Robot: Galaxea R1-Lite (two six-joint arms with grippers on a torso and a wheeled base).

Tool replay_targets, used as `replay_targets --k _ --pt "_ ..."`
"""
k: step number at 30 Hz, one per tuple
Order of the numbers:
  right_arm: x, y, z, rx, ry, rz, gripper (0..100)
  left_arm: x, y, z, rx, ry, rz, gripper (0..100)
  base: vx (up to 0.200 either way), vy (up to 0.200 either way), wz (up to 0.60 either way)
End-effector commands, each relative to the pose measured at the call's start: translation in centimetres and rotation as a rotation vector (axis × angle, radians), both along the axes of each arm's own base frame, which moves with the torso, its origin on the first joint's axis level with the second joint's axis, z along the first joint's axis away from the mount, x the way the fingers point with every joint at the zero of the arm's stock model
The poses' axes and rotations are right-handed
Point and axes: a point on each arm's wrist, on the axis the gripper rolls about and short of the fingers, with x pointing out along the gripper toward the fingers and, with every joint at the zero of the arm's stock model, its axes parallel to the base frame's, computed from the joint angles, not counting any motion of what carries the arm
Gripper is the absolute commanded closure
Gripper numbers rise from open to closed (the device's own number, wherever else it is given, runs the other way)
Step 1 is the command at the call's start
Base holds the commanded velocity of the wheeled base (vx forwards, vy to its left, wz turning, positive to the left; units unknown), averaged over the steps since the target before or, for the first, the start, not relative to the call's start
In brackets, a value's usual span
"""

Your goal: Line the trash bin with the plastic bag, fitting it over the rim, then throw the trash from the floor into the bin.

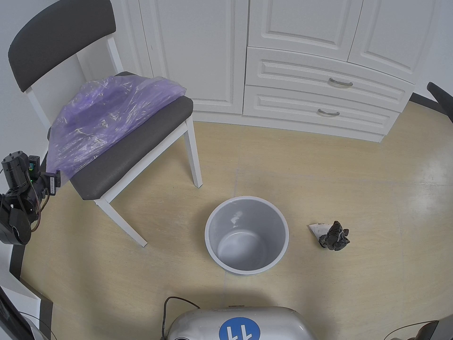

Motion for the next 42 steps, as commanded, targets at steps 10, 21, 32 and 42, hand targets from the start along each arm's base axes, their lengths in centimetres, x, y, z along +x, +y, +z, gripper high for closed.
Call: replay_targets --k 10,21,32,42 --pt "0.4 0.5 -0.2 0.006 0.014 0.02 0 -0.4 0.3 -0.2 0.015 -0.171 0.015 0 0.0 0.0 0.0" --pt "0.6 0.9 -0.7 0.004 0.035 0.054 0 -1.1 -0.2 -2.2 -0.013 -0.183 0.001 100 0.0 0.0 0.0" --pt "1.8 3.4 -3.7 -0.127 0.149 0.063 0 -2.2 -0.8 0.6 0.013 -0.275 -0.016 100 0.0 0.0 0.0" --pt "2.4 4.3 -4.4 -0.259 0.111 0.005 0 -7.9 -6.0 5.7 -0.021 -0.391 -0.215 100 0.0 0.0 0.0"
